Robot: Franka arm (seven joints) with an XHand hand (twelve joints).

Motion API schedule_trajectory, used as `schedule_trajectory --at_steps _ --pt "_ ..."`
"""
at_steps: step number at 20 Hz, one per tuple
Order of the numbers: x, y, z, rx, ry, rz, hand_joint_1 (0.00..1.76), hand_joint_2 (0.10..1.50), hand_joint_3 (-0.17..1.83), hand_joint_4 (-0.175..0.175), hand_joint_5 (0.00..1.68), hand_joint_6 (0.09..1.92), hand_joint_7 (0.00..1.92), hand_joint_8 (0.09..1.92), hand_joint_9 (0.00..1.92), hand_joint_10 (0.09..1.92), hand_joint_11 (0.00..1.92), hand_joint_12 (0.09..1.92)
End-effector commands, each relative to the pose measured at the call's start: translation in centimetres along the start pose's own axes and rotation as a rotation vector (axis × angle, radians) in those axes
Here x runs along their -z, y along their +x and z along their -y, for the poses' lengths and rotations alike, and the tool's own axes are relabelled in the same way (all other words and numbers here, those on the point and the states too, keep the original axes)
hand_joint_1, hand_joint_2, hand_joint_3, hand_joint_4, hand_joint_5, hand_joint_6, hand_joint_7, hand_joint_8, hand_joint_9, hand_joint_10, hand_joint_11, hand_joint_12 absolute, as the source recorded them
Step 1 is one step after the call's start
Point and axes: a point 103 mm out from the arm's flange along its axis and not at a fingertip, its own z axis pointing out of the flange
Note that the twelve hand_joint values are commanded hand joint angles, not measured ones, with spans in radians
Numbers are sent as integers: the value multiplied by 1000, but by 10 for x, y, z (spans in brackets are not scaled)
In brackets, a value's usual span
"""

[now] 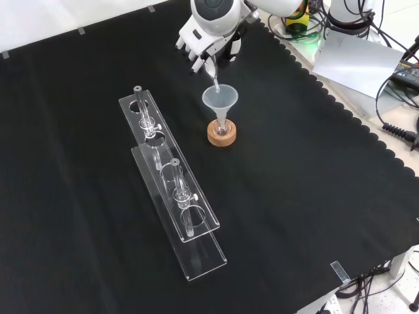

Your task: Pour all the NaCl from the weighing funnel into the round-bottom flask.

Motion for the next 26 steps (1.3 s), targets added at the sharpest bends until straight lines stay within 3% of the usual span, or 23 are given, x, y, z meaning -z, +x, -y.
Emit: schedule_trajectory --at_steps 1,26 --pt "3 0 1 -3 -6 11 1093 661 751 175 1157 922 1157 624 1176 384 845 1086" --pt "17 -1 4 -1 20 131 1095 660 749 175 1163 909 1152 622 1181 370 843 1083"
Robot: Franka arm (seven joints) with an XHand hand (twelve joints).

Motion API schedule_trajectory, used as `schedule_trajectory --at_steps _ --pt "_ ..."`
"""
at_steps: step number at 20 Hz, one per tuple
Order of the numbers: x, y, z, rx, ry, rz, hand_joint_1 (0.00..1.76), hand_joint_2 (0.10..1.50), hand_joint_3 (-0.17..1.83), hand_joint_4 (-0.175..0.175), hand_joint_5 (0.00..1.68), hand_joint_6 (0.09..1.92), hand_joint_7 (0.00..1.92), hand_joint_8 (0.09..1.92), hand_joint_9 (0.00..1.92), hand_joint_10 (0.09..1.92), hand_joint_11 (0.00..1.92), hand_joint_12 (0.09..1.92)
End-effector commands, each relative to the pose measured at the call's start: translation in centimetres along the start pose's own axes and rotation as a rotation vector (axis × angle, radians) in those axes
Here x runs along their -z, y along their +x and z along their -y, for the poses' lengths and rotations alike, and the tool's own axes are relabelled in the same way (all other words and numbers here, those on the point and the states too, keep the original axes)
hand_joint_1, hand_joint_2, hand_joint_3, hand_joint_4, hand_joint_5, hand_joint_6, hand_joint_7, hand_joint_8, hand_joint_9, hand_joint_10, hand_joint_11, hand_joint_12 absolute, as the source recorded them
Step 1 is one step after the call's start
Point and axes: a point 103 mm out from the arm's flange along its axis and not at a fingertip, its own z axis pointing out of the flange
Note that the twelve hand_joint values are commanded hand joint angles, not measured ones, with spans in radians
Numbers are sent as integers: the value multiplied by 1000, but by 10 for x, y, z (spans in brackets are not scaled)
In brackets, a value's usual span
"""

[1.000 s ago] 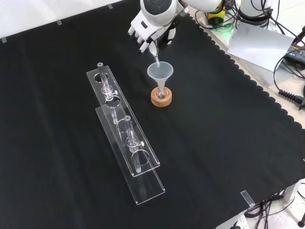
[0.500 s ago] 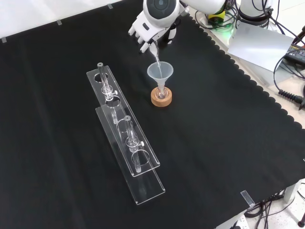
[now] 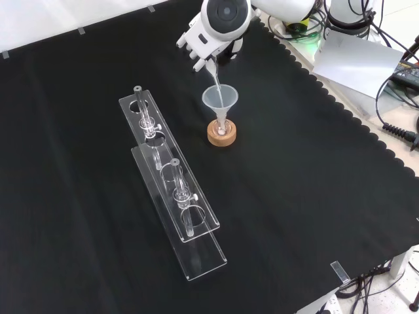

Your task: Pour all the NaCl from the weighing funnel into the round-bottom flask.

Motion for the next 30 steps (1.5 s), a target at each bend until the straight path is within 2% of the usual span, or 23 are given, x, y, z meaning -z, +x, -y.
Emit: schedule_trajectory --at_steps 1,5,9,16,30 --pt "2 -1 0 -3 16 14 1095 660 748 175 1164 909 1151 621 1181 370 843 1082" --pt "3 0 0 -1 20 27 1095 660 748 175 1164 907 1146 620 1179 367 840 1082" --pt "9 0 2 3 -6 48 1095 660 747 175 1165 906 1144 620 1178 364 838 1081" --pt "19 3 2 -1 37 107 1095 660 746 175 1165 905 1143 622 1178 361 836 1082" --pt "31 5 1 -14 71 203 1095 660 744 175 1167 901 1128 620 1172 354 821 1086"
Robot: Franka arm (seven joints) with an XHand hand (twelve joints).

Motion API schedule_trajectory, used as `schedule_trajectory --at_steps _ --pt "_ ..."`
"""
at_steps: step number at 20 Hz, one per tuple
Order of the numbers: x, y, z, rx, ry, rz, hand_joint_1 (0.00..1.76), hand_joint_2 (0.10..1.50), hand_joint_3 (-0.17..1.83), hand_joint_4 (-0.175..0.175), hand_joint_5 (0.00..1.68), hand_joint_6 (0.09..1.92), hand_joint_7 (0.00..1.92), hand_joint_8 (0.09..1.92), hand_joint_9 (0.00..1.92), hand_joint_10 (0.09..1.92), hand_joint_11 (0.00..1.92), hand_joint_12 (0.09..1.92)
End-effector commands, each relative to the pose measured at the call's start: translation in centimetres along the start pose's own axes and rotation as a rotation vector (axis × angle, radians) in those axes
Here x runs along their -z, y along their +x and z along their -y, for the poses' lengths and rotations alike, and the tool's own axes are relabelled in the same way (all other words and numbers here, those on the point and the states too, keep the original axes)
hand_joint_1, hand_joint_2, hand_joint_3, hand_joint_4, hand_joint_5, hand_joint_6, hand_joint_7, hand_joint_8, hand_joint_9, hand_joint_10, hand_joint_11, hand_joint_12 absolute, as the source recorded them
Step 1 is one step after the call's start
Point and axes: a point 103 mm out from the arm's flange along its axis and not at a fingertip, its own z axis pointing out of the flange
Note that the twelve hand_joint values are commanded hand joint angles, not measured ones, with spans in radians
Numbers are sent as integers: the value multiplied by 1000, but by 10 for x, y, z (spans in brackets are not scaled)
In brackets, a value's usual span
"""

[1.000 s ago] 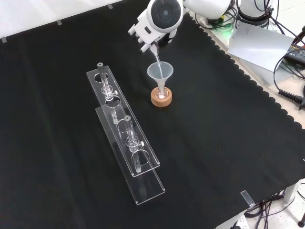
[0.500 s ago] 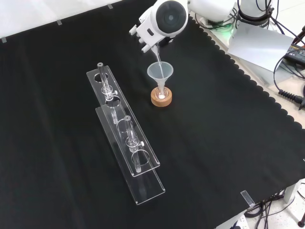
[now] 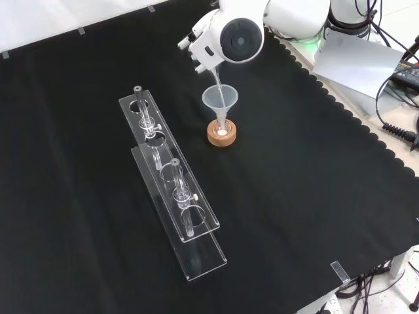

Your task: Pour all the NaCl from the weighing funnel into the round-bottom flask.

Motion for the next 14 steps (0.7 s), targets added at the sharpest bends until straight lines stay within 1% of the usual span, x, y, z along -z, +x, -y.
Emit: schedule_trajectory --at_steps 1,10,14 --pt "2 0 -2 -8 22 36 1095 660 744 175 1167 900 1127 620 1171 354 820 1087" --pt "0 0 -4 -16 41 35 1095 661 741 175 1167 899 1116 621 1166 350 815 1091" --pt "4 2 -4 -15 49 59 1095 662 740 175 1167 899 1113 623 1165 349 813 1092"
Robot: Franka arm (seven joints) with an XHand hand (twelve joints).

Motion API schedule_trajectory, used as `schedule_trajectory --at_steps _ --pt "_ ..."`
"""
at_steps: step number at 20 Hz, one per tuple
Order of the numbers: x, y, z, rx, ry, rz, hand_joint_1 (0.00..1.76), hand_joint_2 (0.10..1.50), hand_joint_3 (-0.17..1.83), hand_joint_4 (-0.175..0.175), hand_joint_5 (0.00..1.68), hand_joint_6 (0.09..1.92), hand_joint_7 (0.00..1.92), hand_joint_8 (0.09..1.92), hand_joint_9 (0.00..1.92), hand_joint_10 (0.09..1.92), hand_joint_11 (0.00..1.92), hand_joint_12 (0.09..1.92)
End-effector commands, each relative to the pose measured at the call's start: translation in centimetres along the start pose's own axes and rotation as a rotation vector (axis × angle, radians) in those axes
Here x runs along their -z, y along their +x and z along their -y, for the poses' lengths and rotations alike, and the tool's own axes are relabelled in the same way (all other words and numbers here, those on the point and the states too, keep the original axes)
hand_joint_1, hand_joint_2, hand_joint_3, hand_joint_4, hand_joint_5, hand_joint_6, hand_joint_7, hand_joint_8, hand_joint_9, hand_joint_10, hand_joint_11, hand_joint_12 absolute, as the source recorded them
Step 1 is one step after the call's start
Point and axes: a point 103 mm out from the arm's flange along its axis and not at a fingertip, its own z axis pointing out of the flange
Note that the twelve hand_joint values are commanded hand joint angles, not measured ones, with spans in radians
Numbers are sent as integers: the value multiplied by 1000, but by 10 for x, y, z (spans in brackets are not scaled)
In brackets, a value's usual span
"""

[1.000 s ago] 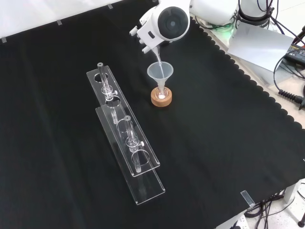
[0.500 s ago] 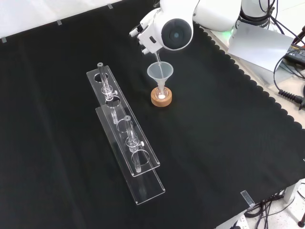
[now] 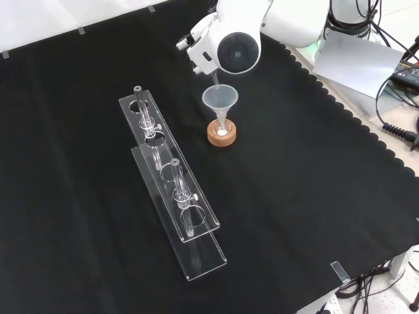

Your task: Pour all the NaCl from the weighing funnel into the round-bottom flask.

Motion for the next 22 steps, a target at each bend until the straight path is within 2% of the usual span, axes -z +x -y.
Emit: schedule_trajectory --at_steps 1,6,22 --pt "5 3 -1 1 6 26 1095 662 740 175 1167 898 1113 623 1165 349 812 1092" --pt "10 7 0 -3 7 37 1095 662 739 175 1167 898 1110 625 1164 348 811 1093" --pt "26 11 1 -1 8 136 1094 664 737 175 1166 899 1104 631 1162 346 807 1097"
